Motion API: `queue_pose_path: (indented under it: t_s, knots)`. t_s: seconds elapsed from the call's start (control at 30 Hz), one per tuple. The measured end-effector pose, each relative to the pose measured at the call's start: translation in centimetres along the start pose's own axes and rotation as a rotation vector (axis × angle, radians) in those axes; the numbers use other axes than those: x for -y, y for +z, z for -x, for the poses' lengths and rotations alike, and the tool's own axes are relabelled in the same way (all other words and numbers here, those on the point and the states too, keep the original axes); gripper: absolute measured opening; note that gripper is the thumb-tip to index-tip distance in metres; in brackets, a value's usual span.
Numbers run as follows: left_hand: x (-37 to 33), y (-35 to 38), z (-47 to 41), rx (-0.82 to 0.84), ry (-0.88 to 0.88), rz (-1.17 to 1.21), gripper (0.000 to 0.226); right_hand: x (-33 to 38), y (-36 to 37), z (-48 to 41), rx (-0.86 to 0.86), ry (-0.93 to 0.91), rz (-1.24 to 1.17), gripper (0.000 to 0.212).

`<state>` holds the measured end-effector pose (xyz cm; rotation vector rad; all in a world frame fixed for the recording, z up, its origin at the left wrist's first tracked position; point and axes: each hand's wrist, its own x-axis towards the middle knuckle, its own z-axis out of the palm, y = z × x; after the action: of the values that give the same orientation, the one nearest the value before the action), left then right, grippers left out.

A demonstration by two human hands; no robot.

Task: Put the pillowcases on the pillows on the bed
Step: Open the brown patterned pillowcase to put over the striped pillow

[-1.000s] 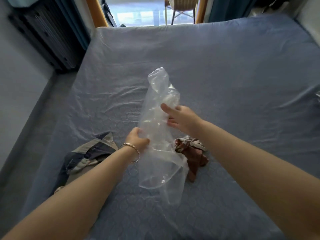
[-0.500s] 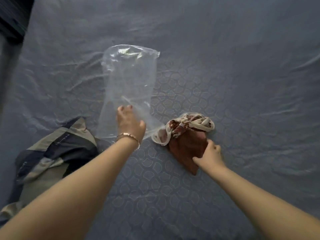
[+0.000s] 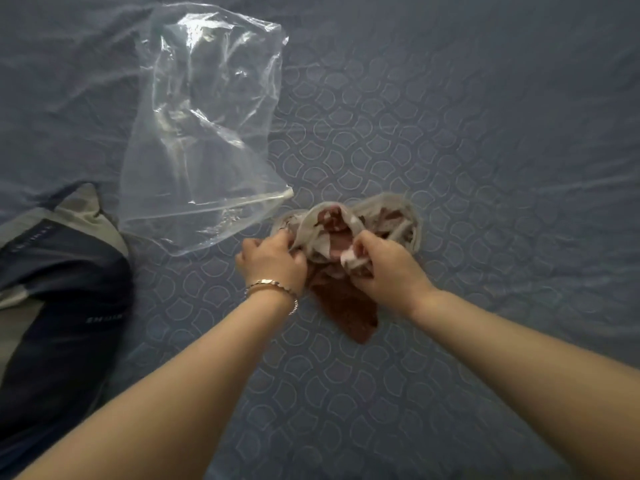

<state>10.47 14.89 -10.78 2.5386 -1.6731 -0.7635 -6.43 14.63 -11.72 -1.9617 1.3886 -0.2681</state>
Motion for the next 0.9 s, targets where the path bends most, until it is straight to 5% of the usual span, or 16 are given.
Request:
queue_pose_path:
  t_s: [0.07, 0.13, 0.2, 0.27, 0.33, 0.47, 0.63, 0.77, 0.83, 0.9]
  knots:
    - [1.2, -1.0, 0.2, -0.152, 0.466, 0.099, 0.036, -0.5, -2.4, 3.3, 0.193, -0.129, 0.155, 0.045]
    - [2.8, -2.6, 1.2, -0.084, 0.99, 0.155, 0.023, -1.1, -5.4, 6.0, 0.467, -0.156, 0.442, 0.052]
    - [3.5, -4.7, 3.5, 0.135, 1.283, -0.144, 0.018, -1.8, -8.5, 8.1, 0.65, -0.097, 0.625, 0.055]
    - [2.8, -7.3, 6.3, 0.435, 1.357, -0.627, 0.019, -2.4, -11.3, 9.8, 0.711, -0.017, 0.736, 0.049]
    - [2.5, -8.2, 8.0, 0.64, 1.192, -0.872, 0.038, -3.2, -13.2, 10.7, 0.749, 0.037, 0.884, 0.056]
    - [1.3, -11.3, 9.4, 0.45, 0.922, -1.046, 0.041, -3.2, -16.8, 11.8, 0.673, 0.262, 1.042, 0.089]
    - [-0.1, -12.7, 9.1, 0.369, 0.343, -0.999, 0.056, -2.6, -18.6, 11.9, 0.576, 0.418, 0.553, 0.109]
    - [-0.2, -13.1, 9.4, 0.44, 0.122, -0.375, 0.074, -1.8, -18.9, 11.5, 0.502, 0.453, 0.139, 0.084]
    - [-1.0, -13.0, 9.9, 0.273, 0.036, -0.087, 0.059, -1.5, -18.7, 11.6, 0.443, 0.375, 0.223, 0.061]
    - [-1.9, -12.6, 10.2, 0.066, -0.171, 0.204, 0.057, -0.9, -17.8, 12.6, 0.585, 0.25, 0.325, 0.054]
